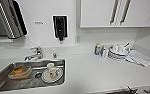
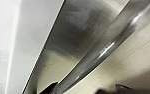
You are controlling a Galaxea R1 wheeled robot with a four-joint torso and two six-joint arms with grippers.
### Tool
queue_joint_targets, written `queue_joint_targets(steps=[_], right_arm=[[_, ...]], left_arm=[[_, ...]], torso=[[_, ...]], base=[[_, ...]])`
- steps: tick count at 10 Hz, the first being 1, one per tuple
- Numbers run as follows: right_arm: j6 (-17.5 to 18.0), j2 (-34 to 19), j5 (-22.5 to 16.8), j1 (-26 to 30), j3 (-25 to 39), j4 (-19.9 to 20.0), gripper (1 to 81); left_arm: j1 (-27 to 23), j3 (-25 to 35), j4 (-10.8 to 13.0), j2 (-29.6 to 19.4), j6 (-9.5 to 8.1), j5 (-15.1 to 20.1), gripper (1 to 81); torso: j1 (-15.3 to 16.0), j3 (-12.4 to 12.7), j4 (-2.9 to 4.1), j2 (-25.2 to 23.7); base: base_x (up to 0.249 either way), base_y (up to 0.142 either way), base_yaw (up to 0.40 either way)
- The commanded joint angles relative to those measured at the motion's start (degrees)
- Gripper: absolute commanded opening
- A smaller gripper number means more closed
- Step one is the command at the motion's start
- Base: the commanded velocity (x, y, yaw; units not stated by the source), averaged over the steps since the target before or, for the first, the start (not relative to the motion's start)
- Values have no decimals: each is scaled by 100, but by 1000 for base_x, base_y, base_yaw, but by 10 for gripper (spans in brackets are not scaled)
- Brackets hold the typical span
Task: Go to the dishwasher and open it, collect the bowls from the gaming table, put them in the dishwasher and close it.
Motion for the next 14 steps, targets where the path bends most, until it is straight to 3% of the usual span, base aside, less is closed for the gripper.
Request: queue_joint_targets(steps=[1,10,14], right_arm=[[171,-33,-138,568,-158,45,811],[856,345,-112,392,-966,81,811],[944,477,-138,332,-1098,28,811]], left_arm=[[-483,141,6,-241,39,138,811],[-483,71,41,-171,39,138,811],[-483,-26,15,-136,39,138,811]], torso=[[0,0,0,0],[0,0,0,0],[0,-2,0,0]], base=[[0,0,0],[0,0,0],[0,0,0]])
